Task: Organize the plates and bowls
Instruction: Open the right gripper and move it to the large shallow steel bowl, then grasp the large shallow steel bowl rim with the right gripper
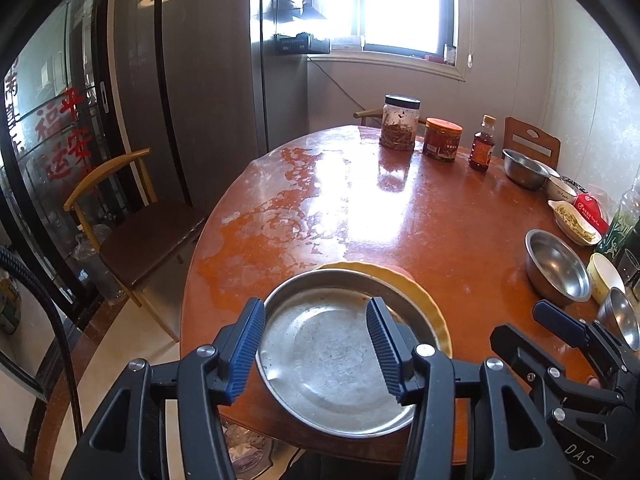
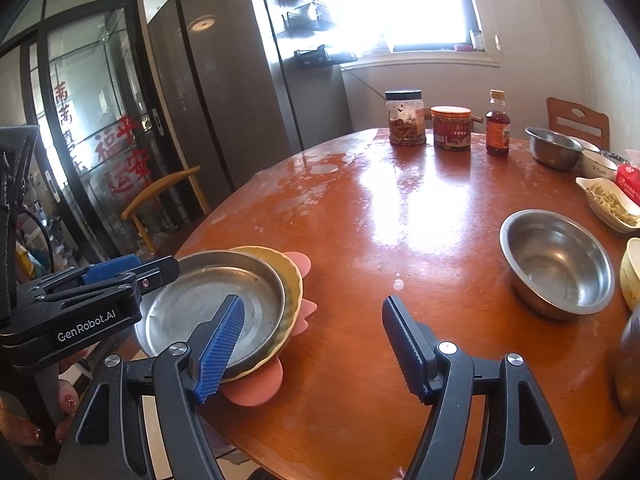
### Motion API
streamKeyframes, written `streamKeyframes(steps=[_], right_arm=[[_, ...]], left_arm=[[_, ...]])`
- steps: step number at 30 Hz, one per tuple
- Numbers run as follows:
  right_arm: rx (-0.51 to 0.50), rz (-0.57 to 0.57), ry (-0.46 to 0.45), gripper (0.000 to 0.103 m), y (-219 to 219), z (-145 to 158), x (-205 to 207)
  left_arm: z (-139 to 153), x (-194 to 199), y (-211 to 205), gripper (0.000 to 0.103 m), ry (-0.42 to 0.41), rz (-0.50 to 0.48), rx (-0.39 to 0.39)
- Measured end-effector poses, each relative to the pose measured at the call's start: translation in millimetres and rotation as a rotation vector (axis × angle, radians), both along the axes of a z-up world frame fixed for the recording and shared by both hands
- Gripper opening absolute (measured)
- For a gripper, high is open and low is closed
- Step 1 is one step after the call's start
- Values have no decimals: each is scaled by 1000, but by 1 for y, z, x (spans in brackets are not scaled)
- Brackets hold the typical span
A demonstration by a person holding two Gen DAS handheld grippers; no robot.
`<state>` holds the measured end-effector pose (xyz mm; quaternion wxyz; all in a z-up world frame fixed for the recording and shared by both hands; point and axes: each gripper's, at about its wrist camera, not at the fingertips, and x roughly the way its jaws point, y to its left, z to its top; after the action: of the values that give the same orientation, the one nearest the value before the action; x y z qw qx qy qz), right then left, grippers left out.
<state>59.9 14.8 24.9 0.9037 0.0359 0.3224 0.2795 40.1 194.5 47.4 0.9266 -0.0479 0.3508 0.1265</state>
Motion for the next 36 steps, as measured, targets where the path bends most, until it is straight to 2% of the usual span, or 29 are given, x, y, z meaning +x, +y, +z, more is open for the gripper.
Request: streamKeyframes(steps=[10,23,36], right_arm=[[33,-45,-13,74,-30,7,-2],[73,-169,-13,75,-103,12,15],[-4,-272,-12,76,-174,27,53]], left_arm=[[11,2,-31,56,-11,-38,20],[11,29,-98,57,-1,-136,29],[11,80,-160,58,32,-222,-1]])
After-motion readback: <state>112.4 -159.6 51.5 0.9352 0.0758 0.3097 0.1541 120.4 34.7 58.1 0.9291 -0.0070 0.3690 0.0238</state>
